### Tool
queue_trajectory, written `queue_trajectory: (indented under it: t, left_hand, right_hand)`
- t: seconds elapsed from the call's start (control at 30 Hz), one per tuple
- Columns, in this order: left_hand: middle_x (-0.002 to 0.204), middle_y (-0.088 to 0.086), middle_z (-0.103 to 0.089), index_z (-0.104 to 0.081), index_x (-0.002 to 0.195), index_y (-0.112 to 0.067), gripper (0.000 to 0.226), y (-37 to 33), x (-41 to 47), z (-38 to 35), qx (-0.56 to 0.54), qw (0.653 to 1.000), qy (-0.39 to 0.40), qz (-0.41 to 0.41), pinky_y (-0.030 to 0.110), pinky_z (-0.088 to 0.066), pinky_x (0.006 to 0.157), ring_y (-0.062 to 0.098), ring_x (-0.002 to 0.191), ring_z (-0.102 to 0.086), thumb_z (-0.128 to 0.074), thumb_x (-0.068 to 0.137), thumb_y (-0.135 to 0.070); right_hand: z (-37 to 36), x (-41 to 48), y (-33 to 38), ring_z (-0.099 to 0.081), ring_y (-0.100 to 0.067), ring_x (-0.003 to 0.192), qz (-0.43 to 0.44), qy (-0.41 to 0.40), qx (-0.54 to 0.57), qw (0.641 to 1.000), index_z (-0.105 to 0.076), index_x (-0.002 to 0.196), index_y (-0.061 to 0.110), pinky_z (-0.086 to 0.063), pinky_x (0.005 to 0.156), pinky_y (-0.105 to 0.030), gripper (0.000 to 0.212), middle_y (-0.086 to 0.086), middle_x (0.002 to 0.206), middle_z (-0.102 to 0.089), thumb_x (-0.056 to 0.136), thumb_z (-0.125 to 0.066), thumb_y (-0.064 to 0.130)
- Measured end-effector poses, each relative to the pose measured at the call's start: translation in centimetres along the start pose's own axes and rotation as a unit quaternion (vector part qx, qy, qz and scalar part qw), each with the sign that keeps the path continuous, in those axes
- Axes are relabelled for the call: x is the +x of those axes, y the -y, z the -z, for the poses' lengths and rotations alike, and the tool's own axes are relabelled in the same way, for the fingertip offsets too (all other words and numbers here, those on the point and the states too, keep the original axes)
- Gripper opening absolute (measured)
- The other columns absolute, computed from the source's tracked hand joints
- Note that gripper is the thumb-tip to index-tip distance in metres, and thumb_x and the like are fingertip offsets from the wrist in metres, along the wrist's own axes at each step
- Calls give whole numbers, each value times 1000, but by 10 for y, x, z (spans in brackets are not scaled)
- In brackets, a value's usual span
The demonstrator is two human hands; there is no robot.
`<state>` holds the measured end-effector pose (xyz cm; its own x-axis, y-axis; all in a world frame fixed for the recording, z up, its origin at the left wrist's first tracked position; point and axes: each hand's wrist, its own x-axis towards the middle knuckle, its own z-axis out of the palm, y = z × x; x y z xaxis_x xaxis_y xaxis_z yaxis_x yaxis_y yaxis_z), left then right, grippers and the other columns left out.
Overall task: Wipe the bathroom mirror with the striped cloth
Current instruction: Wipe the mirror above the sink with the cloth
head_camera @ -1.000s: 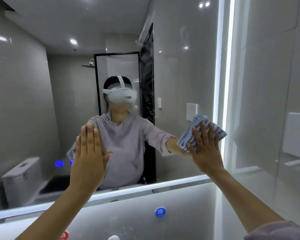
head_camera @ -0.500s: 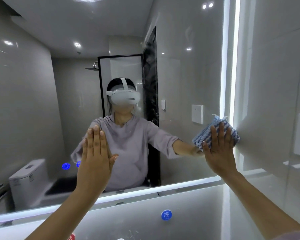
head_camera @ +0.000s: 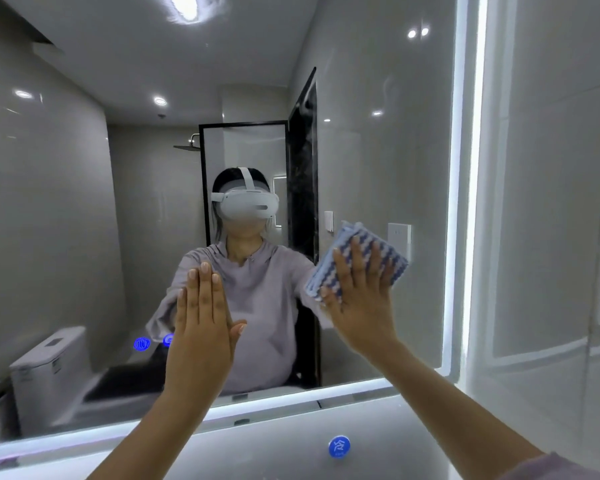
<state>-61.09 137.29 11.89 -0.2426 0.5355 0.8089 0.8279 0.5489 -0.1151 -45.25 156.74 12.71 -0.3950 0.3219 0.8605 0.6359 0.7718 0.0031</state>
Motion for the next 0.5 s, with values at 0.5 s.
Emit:
queue_trajectory:
  t: [0.5]
  left_hand:
    - [152, 26, -15, -21, 143, 6, 78, 2, -1, 6, -17, 1000, 2, 6, 49, -21, 114, 39, 140, -15, -5, 91, -51]
  right_hand:
    - [-1, 34, 121, 8, -34, 146, 89, -57, 17, 994, -4, 150, 39, -1, 114, -63, 59, 1, 161, 2, 98, -28, 53]
